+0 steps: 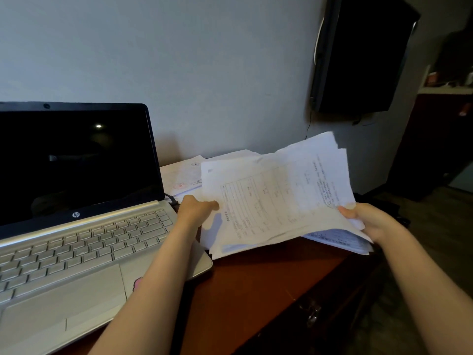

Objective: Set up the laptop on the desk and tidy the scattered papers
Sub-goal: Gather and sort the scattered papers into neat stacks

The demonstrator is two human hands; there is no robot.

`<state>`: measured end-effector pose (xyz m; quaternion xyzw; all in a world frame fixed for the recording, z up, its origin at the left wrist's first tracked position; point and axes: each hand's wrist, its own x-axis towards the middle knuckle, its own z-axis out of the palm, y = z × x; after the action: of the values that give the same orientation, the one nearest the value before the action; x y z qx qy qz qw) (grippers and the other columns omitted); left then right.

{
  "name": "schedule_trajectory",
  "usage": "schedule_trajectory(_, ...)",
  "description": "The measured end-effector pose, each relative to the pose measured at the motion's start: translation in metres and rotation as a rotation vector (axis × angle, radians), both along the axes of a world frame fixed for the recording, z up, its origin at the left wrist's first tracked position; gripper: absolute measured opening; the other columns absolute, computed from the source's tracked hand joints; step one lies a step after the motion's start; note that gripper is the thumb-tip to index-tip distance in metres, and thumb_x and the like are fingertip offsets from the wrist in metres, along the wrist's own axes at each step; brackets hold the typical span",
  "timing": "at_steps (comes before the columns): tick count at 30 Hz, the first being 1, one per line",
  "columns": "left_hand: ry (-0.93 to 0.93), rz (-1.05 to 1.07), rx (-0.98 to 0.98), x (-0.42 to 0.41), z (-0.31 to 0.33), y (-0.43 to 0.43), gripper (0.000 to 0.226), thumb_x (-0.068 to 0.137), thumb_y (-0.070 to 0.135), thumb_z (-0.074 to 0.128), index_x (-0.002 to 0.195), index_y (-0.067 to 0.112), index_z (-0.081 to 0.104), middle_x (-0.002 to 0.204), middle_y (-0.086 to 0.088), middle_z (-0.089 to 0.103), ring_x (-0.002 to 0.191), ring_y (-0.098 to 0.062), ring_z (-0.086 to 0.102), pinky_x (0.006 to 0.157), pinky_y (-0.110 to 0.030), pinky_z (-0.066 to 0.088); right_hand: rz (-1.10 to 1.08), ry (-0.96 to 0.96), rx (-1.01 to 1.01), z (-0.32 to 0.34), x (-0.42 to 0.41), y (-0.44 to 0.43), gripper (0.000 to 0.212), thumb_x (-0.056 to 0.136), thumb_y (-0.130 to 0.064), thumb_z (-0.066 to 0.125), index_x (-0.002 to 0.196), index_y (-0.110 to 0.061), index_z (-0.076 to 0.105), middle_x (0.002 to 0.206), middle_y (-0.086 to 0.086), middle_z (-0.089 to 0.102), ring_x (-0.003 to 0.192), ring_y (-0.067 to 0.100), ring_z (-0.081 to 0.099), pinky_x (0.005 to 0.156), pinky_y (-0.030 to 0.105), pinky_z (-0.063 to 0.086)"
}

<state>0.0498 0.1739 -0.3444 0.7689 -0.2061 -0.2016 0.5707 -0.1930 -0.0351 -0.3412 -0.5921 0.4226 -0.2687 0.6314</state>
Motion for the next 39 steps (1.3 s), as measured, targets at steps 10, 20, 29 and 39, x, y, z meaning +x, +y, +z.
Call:
schedule_trajectory(10,0.008,-0.037,-0.241,-0.007,0.009,0.004,0.013,0.089,0.007,0.06,0.102,0.009,0.059,0.105,-0.013,0.066,0.095,-0.03,0.064,0.089,-0.042,0.051,-0.002,-0.028,-0.161,0.006,-0.004,0.002,0.034,0.091,0.003,0.053,0.125,0.005,0.053,0.118,0.019,0.059,0.085,0.025,0.06,0.086,0.04,0.047)
schedule_trajectory(20,-0.351,-0.042,-0.607,-0.026,0.047,0.009,0.014,0.087,0.015,0.066,0.089,0.023,0.055,0.083,0.011,0.064,0.067,0.005,0.062,0.064,-0.016,0.05,-0.108,-0.276,-0.366,0.023,0.001,0.019,0.033,0.086,-0.015,0.066,0.118,-0.011,0.059,0.105,0.002,0.067,0.093,0.021,0.065,0.085,0.036,0.05)
schedule_trajectory(29,-0.38,-0.095,-0.519,-0.026,0.035,0.005,0.024,0.086,0.023,0.066,0.107,0.017,0.055,0.096,0.008,0.063,0.084,-0.007,0.061,0.06,-0.01,0.05,-0.152,-0.279,-0.381,0.016,0.008,0.031,0.032,0.094,-0.017,0.053,0.124,-0.005,0.054,0.116,0.01,0.063,0.099,0.026,0.062,0.083,0.037,0.051)
schedule_trajectory(39,-0.325,-0.041,-0.517,-0.015,0.025,0.006,0.025,0.09,0.019,0.061,0.112,0.012,0.056,0.112,-0.004,0.063,0.099,-0.02,0.061,0.08,-0.031,0.049,-0.186,-0.308,-0.403,0.021,0.014,0.04,0.029,0.096,-0.014,0.051,0.124,-0.009,0.056,0.112,0.003,0.062,0.1,0.021,0.06,0.087,0.036,0.048)
